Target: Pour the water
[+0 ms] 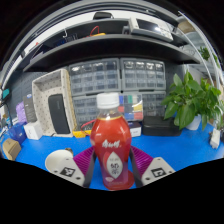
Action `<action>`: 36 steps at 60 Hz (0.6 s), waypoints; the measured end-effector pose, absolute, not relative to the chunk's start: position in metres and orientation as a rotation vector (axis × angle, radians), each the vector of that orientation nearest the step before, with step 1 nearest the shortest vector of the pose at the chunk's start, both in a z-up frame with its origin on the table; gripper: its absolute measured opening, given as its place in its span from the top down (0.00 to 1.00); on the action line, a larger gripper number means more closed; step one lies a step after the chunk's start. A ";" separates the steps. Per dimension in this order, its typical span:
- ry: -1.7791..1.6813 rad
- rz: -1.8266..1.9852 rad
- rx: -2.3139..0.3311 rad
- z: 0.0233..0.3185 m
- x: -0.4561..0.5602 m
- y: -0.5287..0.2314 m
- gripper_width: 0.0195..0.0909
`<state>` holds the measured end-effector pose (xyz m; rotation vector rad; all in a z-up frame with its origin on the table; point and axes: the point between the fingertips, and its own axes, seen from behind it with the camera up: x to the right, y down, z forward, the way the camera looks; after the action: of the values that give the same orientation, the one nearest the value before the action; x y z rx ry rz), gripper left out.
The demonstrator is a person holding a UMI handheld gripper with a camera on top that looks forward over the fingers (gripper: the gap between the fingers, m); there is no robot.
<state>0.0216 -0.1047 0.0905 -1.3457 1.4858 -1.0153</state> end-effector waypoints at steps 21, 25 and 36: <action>1.654 -1.002 -1.412 0.065 -0.091 -0.091 0.23; 1.674 -0.987 -1.408 0.073 -0.112 -0.082 0.23; 1.636 -1.004 -1.502 0.114 -0.149 -0.051 0.24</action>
<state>-0.1494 -0.0511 0.1144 -1.5017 1.6360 -1.0036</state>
